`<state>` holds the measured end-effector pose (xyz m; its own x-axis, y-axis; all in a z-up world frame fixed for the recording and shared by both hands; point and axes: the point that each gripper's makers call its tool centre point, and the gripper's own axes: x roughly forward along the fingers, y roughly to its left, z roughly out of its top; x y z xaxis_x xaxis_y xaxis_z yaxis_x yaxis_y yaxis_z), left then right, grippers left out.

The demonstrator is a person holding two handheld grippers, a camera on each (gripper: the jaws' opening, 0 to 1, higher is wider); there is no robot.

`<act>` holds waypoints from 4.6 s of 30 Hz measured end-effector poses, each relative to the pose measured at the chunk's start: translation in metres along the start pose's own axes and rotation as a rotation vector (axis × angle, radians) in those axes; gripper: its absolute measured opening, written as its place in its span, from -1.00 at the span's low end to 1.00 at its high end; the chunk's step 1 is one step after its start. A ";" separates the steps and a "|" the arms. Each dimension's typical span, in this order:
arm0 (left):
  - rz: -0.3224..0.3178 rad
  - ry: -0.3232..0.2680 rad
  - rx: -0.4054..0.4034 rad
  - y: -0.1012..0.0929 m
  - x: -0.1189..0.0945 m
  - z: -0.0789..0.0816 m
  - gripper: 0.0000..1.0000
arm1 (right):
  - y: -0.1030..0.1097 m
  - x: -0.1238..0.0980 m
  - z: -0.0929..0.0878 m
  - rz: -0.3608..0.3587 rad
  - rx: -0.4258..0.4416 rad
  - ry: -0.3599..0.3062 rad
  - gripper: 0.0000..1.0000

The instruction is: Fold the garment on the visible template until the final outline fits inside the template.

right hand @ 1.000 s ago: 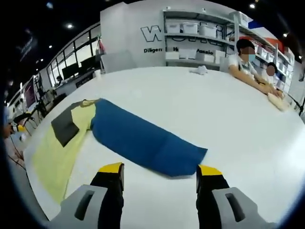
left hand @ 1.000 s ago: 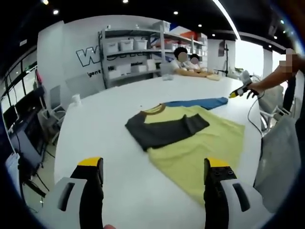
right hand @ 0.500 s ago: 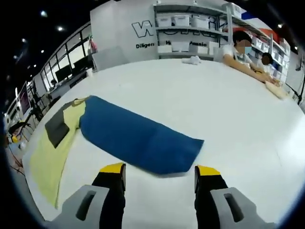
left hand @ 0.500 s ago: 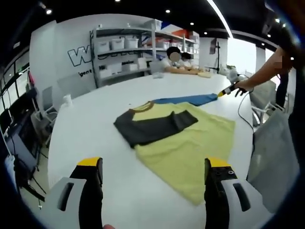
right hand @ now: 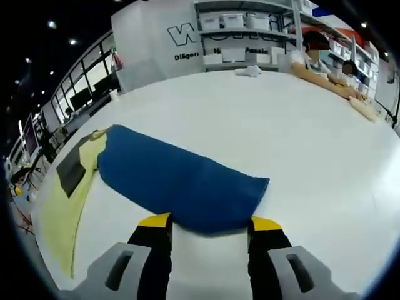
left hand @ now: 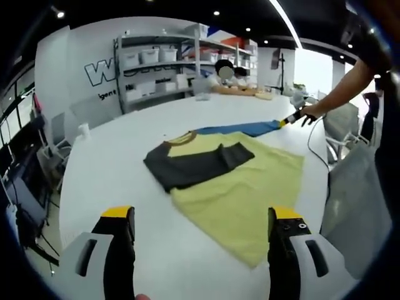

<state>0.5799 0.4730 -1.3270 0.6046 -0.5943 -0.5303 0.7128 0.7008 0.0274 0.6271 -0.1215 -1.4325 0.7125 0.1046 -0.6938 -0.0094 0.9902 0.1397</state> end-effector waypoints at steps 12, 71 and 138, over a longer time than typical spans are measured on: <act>-0.012 0.002 0.008 -0.002 0.005 -0.001 0.74 | 0.024 -0.001 0.021 0.073 -0.062 -0.029 -0.62; 0.016 -0.049 -0.002 -0.005 -0.006 0.005 0.72 | 0.153 -0.028 0.156 0.309 -0.222 -0.155 -1.00; 0.060 -0.069 -0.024 0.000 -0.025 -0.005 0.71 | 0.416 -0.032 0.173 0.708 -0.541 -0.146 -1.00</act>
<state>0.5626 0.4896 -1.3178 0.6697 -0.5762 -0.4685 0.6664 0.7447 0.0365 0.7223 0.2712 -1.2302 0.4957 0.7301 -0.4704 -0.7824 0.6105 0.1229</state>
